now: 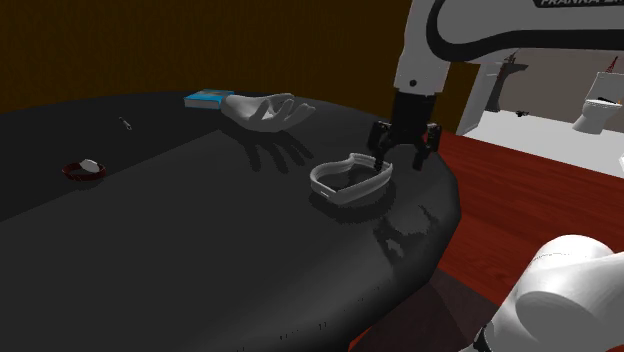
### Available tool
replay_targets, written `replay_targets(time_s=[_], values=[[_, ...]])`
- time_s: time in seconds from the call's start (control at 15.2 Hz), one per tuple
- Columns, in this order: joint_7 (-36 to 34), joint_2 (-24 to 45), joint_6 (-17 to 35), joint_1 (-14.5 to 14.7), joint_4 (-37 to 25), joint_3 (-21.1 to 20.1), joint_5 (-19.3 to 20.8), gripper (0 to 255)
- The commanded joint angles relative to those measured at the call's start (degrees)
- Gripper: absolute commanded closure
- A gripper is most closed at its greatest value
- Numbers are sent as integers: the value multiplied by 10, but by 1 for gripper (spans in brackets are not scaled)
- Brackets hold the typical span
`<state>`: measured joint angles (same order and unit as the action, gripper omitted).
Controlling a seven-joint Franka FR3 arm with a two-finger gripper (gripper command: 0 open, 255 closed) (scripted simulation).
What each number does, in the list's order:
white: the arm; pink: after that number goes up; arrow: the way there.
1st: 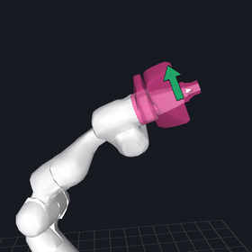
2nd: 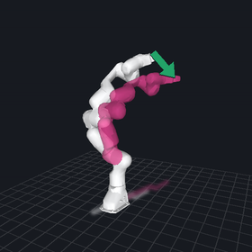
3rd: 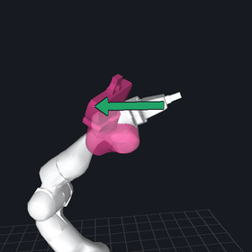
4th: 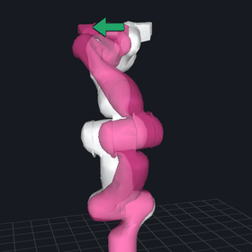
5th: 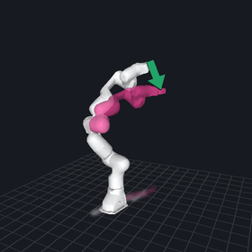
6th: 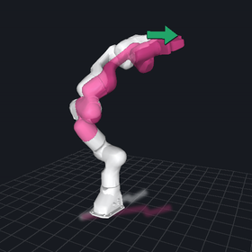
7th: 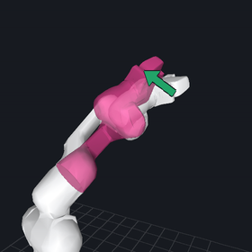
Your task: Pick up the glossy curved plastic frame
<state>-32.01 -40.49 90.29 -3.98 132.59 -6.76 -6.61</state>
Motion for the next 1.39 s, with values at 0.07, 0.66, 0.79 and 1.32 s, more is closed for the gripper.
replay_targets(time_s=[0.07,0.66,0.79,1.32], values=[[-135,44,35,-30,-32,-43,-29,0],[-350,126,116,-85,-72,-109,-47,0],[-348,125,131,-84,-56,-111,-49,0],[-347,126,151,-84,-37,-113,-51,255]])
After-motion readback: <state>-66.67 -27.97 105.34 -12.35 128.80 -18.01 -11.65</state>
